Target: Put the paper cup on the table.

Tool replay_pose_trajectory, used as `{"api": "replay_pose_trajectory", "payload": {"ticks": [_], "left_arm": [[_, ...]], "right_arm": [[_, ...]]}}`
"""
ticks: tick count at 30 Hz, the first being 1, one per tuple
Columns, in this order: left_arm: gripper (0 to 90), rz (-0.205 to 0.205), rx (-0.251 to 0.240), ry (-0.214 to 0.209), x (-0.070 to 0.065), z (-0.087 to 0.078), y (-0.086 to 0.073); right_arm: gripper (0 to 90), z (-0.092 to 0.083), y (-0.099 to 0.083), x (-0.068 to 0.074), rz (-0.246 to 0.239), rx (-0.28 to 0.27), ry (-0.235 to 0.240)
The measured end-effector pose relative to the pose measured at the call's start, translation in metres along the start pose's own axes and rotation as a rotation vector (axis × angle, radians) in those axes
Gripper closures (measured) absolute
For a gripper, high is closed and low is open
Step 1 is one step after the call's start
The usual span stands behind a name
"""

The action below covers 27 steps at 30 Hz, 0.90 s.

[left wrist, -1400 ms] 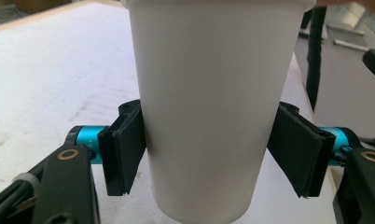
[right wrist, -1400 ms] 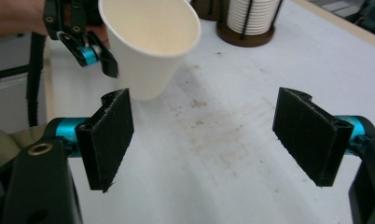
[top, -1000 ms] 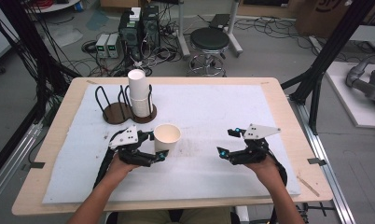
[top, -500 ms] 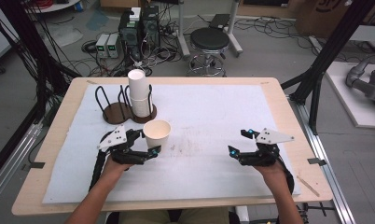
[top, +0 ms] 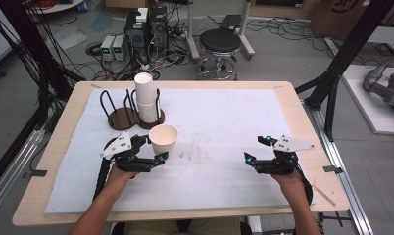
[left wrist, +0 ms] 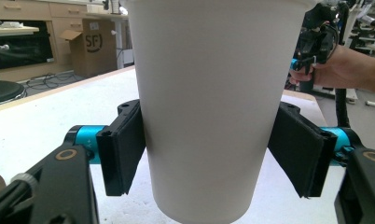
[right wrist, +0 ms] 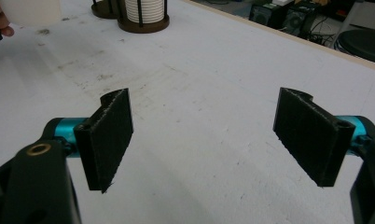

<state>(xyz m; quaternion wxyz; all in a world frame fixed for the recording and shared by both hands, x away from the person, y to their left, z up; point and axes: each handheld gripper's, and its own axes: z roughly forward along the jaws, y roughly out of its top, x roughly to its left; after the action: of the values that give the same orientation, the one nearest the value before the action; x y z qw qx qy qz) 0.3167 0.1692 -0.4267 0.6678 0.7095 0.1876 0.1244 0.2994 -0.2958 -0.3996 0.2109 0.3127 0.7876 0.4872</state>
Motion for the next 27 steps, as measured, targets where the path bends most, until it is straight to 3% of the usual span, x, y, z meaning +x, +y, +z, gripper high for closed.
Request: {"api": "replay_pose_trajectory", "payload": {"ticks": [12, 15, 18, 21, 27], "left_arm": [[29.8, -0.020, -0.045, -0.007, 0.011, 0.016, 0.006], [29.8, -0.018, -0.049, -0.002, 0.017, 0.024, 0.012], [29.9, -0.044, -0.079, -0.006, 0.024, 0.035, 0.017], [29.9, -0.049, -0.074, -0.021, 0.029, 0.049, 0.022], [30.0, -0.068, -0.077, -0.015, 0.035, 0.072, 0.019]], "right_arm": [[20.4, -0.003, -0.003, -0.001, 0.008, 0.004, -0.003], [20.4, -0.003, -0.004, -0.002, 0.004, 0.005, -0.003], [20.3, -0.004, -0.004, -0.002, 0.010, 0.005, 0.002], [20.4, -0.004, -0.005, -0.002, 0.012, 0.006, 0.004], [20.3, -0.005, -0.006, -0.002, 0.016, 0.012, 0.012]]}}
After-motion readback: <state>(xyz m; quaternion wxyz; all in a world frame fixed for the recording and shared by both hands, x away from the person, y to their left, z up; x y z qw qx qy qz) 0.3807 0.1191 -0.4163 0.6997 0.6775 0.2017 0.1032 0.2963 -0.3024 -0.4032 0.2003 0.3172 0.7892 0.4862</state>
